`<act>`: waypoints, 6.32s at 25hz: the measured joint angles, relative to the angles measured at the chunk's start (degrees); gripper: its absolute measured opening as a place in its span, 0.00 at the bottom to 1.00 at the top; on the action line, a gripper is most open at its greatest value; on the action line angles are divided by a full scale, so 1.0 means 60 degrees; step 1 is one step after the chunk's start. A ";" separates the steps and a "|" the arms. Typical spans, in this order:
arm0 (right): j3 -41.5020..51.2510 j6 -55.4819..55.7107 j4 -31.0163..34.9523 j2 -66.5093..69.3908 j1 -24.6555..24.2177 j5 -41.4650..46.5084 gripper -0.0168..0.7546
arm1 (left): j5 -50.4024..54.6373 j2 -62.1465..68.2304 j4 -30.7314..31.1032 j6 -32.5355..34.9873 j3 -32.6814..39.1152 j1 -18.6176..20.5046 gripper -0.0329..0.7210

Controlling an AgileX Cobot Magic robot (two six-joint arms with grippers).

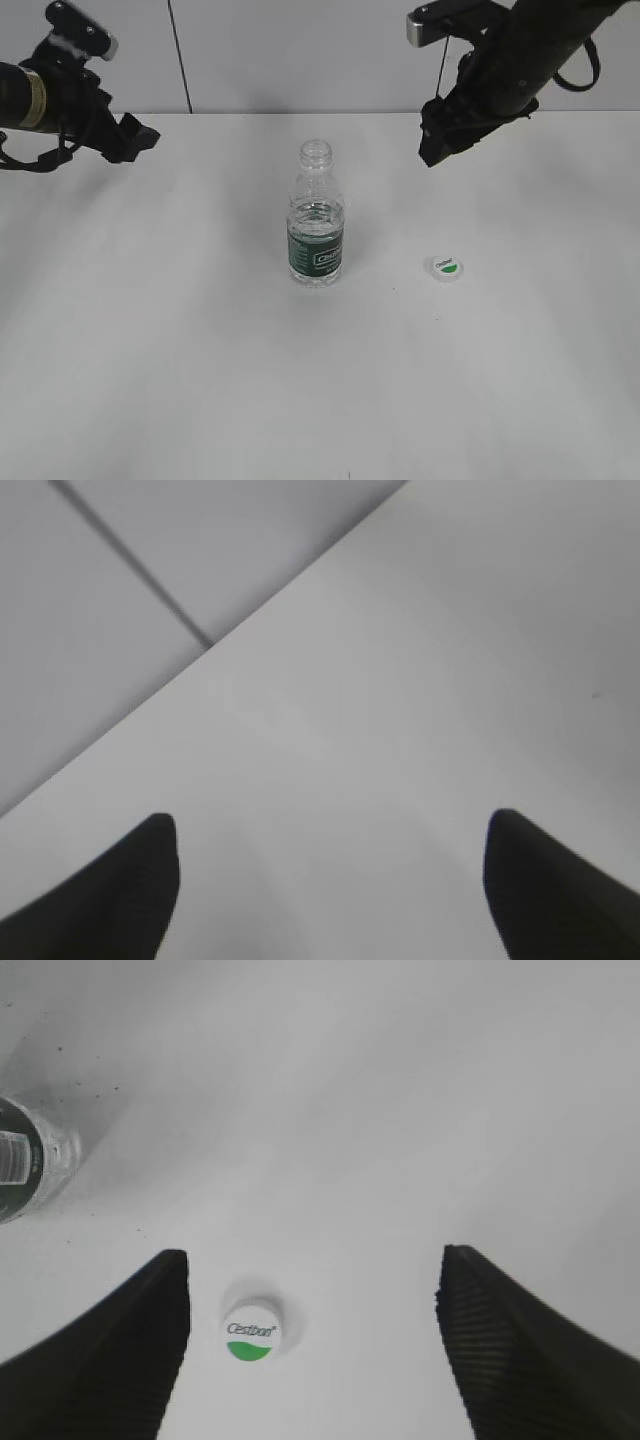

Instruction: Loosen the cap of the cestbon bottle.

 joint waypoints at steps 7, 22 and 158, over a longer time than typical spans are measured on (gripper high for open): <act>-0.1971 0.0361 -0.1219 0.0000 0.0000 0.1428 0.78 | 0.2460 -0.0330 -0.0402 -0.0918 0.0010 0.0000 0.70; -0.3448 0.1932 -0.4489 -0.0010 -0.0060 0.4130 0.78 | 0.8454 -0.0407 -0.7833 0.5502 0.0010 0.0017 0.66; 0.9412 0.3034 -0.1067 -1.8507 -0.2680 0.3028 0.78 | 1.3012 -1.8997 -1.5926 1.0794 0.6843 0.0285 0.65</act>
